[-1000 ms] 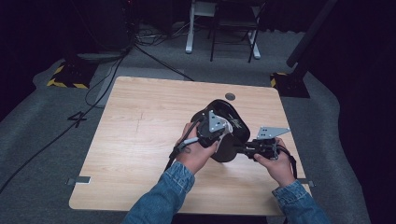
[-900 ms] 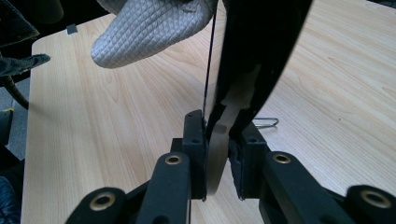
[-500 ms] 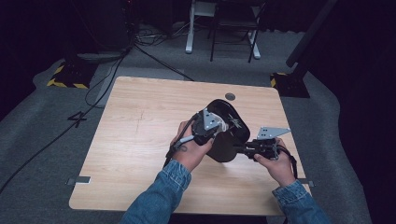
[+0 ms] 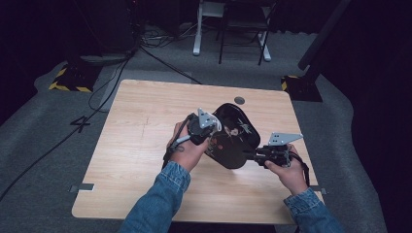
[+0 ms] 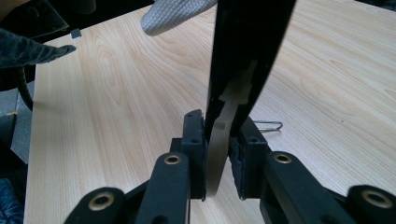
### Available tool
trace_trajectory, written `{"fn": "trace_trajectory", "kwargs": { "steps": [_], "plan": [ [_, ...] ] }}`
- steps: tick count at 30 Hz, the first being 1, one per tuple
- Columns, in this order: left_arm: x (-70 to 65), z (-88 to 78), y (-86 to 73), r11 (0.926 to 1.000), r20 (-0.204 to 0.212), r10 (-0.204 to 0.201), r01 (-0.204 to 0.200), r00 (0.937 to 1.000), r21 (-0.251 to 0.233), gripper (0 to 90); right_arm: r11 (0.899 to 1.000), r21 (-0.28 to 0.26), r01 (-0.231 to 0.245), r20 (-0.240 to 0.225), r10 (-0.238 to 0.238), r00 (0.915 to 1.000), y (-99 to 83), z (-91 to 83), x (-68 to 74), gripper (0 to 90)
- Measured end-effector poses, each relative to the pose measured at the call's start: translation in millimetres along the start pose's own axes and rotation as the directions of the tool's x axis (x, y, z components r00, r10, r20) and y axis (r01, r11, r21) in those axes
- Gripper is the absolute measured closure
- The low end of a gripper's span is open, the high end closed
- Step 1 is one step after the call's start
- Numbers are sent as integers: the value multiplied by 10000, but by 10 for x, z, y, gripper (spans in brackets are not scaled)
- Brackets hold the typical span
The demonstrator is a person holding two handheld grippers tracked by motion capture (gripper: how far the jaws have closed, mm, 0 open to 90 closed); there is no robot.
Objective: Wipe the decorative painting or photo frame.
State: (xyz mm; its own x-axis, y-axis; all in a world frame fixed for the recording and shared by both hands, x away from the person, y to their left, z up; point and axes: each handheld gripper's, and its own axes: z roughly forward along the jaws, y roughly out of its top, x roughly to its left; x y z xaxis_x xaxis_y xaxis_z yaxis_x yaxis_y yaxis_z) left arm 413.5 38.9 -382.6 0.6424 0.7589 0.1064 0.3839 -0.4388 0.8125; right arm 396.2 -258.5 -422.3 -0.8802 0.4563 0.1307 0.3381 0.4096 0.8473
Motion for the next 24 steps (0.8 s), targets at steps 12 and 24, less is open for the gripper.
{"fn": "trace_trajectory", "kwargs": {
  "steps": [12,24],
  "plan": [
    [171,43,-101,9979,-199,-616,620,9979,167,798,10000,-29,-36,-6,36,10000,4,2,5,777],
    [-114,18,-17,10000,533,-28,28,9986,6,798,10000,92,2,47,-2,10000,31,10,0,779]
  ]
}}
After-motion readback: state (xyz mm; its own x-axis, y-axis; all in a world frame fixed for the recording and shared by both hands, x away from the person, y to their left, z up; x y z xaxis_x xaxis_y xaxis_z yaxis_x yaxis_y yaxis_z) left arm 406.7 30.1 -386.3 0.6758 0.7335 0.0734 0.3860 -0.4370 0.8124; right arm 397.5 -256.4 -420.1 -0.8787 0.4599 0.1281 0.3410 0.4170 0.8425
